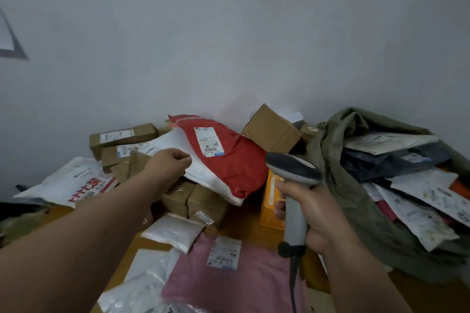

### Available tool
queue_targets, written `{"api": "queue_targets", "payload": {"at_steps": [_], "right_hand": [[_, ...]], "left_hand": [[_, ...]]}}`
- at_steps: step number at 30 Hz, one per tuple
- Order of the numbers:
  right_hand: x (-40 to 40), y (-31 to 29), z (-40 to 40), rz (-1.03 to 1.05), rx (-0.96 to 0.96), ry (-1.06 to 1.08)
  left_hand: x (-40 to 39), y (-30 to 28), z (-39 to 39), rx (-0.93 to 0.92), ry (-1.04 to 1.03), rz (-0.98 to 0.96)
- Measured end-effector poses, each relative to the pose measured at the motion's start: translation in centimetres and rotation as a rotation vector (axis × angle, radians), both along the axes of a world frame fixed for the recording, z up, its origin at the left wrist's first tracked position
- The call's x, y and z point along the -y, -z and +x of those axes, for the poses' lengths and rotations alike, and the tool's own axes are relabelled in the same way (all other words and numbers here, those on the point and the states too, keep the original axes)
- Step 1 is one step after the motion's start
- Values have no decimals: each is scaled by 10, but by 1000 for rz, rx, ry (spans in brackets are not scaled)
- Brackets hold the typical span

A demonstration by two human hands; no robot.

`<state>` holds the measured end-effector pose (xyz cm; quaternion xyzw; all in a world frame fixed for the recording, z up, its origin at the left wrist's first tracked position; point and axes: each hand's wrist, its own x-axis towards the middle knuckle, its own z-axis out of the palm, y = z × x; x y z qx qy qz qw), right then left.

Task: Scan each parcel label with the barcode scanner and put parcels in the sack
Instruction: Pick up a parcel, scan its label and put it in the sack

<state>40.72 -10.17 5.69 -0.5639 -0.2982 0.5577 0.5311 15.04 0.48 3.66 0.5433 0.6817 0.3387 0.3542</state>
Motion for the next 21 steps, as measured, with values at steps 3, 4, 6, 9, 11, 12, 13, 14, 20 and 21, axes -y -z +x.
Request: {"api": "queue_targets", "payload": {"at_steps": [3, 4, 6, 9, 11, 12, 13, 14, 20, 21], "right_hand": [[1, 10, -14, -1, 1, -24], [1, 13, -18, -9, 7, -43], [1, 20, -23, -25, 13, -72], [0, 32, -29, -52, 15, -108], [-1, 41, -31, -77, 26, -125], [-1, 46, -32, -86, 30, -127], [-1, 50, -34, -92, 29, -130], [-1, 54, -36, -96, 31, -133], [3, 80, -57, -148, 103, -167], [3, 83, -62, -156, 122, -177]], "left_hand": [[13, 5, -15, -26, -18, -30], [18, 7, -19, -35, -18, -40], [28, 15, -25, -47, -15, -61], [41, 33, -32, -62, -30, -124], [49, 51, -34, -71, -29, -167], [54, 60, -35, -70, -28, -185], [59, 69, -35, -67, -32, -205], [64, 77, -36, -59, -40, -223], [81, 125, -52, -121, -67, -310], [82, 131, -55, -148, -52, -319]]}}
